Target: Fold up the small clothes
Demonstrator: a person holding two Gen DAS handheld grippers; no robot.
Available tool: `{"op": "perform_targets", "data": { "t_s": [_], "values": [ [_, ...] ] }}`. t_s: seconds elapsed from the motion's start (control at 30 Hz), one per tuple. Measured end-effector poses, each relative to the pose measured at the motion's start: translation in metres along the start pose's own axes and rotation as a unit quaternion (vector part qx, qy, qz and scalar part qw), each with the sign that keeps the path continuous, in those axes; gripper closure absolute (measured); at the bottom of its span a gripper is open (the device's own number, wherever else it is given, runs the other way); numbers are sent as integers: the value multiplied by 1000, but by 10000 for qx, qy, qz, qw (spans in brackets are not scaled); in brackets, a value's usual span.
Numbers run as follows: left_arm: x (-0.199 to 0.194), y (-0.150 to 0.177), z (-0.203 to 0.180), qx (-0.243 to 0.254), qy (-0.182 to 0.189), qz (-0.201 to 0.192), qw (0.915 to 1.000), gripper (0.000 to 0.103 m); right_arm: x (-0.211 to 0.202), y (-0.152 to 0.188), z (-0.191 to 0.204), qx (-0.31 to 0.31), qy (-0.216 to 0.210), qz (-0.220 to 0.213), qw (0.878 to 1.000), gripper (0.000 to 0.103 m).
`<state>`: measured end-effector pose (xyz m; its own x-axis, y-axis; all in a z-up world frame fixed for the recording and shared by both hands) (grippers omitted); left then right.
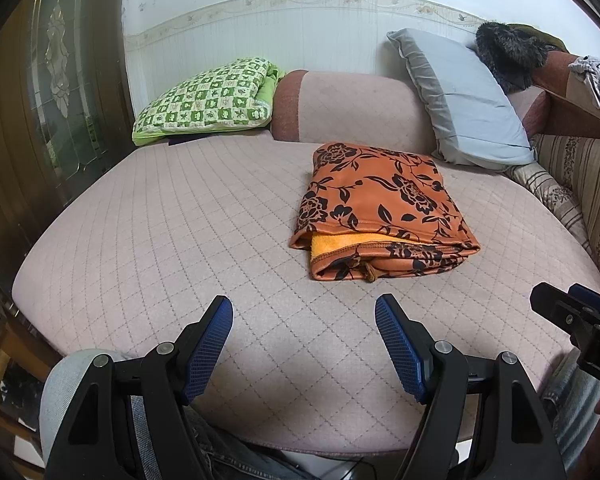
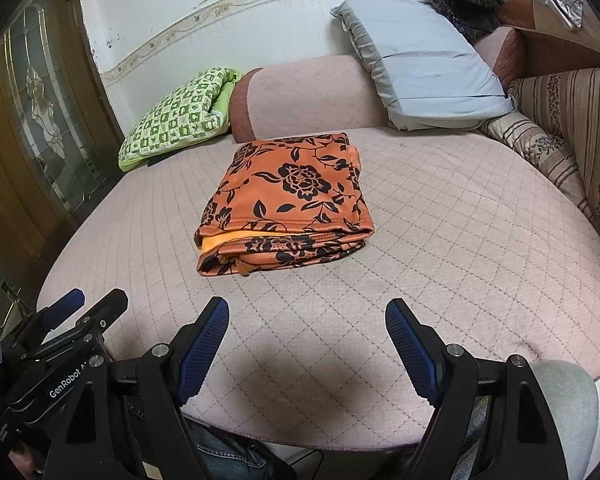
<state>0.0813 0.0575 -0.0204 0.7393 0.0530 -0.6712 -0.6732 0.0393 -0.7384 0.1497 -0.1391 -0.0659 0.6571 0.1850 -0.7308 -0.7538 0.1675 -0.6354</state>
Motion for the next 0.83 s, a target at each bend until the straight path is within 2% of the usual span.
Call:
{"op": "perform_targets", "data": {
  "t_s": [0.57, 0.83],
  "values": [
    [2, -1, 0, 30, 48, -10, 10000, 29, 0, -2, -4, -20, 6, 5, 10000, 21],
    [24, -19, 4, -69, 225, 260, 9994, 29, 5, -9, -10, -65, 49, 15, 10000, 21]
  ]
}}
Point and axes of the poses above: each gripper's, at about its wrist camera, not at the fingertips, and x roughly the way its jaws point, z to its left, y to its underside, the point moved 9 cm from there along x, roughly the way its jaws point, and after that the axes turned 7 degrees about -y, right-handed, at the moved point
